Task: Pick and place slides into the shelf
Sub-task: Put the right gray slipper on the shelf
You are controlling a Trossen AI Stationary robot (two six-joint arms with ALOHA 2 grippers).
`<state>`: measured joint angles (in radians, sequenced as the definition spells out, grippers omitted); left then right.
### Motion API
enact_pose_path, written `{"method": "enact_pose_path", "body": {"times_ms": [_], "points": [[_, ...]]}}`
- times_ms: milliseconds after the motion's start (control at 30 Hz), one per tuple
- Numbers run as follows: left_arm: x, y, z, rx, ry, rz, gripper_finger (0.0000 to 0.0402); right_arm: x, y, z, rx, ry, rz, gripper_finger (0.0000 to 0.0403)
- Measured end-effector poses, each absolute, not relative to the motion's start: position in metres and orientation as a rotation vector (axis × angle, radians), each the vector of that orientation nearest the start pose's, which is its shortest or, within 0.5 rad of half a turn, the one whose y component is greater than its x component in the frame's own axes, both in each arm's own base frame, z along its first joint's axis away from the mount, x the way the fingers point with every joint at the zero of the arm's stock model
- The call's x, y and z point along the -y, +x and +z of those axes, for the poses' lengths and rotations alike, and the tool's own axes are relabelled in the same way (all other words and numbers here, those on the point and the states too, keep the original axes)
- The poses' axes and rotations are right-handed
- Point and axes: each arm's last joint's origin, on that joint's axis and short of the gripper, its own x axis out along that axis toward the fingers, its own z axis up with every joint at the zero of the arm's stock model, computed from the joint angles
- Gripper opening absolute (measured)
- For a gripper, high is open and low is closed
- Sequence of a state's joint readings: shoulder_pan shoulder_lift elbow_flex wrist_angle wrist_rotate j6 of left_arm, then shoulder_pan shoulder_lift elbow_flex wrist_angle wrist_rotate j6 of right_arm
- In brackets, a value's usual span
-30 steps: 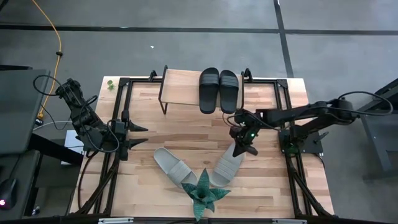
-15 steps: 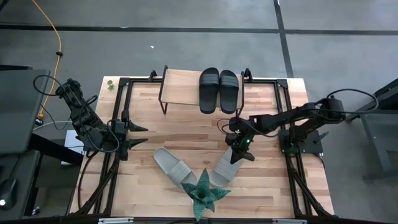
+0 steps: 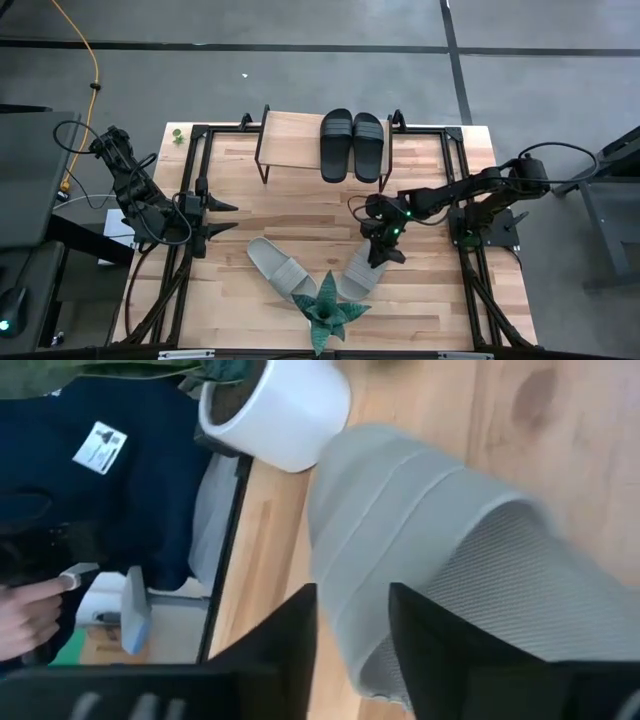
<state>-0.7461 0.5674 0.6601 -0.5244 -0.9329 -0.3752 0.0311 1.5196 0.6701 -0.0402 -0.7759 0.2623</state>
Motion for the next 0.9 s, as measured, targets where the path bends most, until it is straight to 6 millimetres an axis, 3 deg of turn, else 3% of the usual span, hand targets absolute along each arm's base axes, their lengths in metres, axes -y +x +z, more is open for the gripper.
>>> {"method": "enact_pose_path", "body": {"times_ms": [233,567,900], "points": [[0.0596,0.0987,0.2923,-0.248,-0.05,0.233,0.017,-0.0269,0.2687,0.1537,-0.949,0.557,0.614,0.0161],[0.0596,0.0987,0.2923,-0.248,-0.05,0.234,0.017,-0.0245,0.2646,0.1482,-1.013,0.52,0.505,0.0163],[0.0596,0.0987,0.2922,-0.248,-0.05,0.234,0.017,-0.029,0.2665,0.1501,-0.997,0.54,0.519,0.0163]]}}
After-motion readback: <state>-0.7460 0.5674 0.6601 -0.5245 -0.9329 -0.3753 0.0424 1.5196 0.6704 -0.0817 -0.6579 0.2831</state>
